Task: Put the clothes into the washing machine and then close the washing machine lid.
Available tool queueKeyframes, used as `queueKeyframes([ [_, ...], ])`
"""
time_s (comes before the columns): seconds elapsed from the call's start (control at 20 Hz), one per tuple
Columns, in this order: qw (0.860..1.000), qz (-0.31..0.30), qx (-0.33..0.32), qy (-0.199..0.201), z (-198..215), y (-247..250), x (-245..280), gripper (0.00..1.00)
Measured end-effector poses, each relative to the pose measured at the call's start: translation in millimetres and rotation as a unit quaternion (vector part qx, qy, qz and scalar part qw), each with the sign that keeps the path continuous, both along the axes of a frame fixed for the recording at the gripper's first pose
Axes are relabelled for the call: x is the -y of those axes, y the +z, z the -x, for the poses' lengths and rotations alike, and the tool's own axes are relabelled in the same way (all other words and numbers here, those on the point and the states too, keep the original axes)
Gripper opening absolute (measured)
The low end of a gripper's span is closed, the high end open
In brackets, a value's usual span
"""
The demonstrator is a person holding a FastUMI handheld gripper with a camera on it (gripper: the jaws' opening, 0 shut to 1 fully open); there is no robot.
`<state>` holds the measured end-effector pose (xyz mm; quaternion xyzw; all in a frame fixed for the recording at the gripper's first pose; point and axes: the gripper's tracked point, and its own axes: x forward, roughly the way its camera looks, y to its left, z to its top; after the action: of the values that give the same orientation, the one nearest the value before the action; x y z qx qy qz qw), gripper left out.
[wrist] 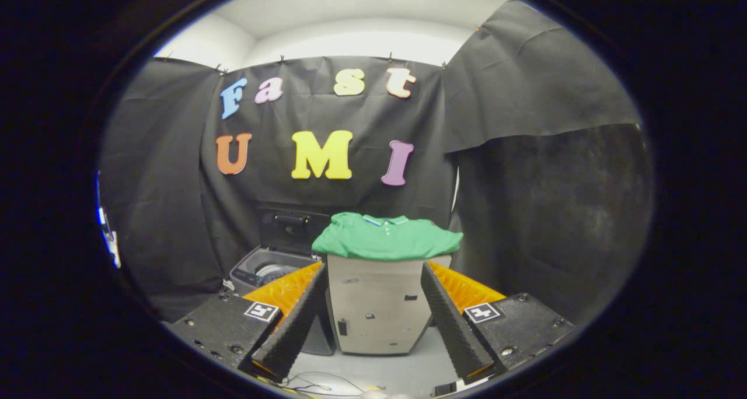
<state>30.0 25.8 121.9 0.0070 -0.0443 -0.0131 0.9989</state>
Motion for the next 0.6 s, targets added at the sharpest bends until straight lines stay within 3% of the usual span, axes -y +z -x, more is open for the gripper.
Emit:
queueKeyframes([
  [0.4, 0.999, -0.009, 0.025, -0.020, -120.9, 99.5, 30.5, 1.00],
  [0.6, 1.000, -0.026, -0.006, -0.010, -200.1, 122.6, 42.4, 1.00],
])
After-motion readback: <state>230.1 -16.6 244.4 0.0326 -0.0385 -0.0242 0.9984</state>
